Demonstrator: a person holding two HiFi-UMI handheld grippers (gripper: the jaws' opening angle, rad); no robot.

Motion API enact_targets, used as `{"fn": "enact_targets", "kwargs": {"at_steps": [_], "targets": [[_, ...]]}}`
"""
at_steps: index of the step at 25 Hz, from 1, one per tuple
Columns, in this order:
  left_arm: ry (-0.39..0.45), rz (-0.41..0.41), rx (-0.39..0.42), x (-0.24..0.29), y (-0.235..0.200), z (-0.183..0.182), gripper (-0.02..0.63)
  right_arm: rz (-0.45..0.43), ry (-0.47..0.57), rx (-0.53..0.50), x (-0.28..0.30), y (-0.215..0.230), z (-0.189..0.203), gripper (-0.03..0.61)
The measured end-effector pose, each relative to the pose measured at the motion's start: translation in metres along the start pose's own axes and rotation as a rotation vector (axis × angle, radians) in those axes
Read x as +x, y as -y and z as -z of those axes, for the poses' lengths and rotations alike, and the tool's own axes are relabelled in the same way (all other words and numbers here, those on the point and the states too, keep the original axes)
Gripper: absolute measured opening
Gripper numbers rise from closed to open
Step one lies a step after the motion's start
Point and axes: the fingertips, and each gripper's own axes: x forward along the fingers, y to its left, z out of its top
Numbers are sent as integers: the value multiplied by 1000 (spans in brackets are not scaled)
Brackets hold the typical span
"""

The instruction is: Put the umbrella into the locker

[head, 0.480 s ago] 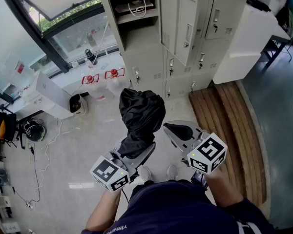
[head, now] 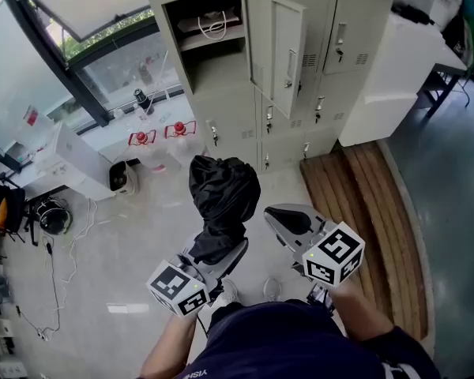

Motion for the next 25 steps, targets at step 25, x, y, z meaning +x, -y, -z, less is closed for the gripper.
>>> {"fn": "enact_targets", "kwargs": {"at_steps": [25], "targets": [[-13, -78, -77, 51, -76, -5, 196, 53, -49, 67, 22, 107, 6, 8]]}}
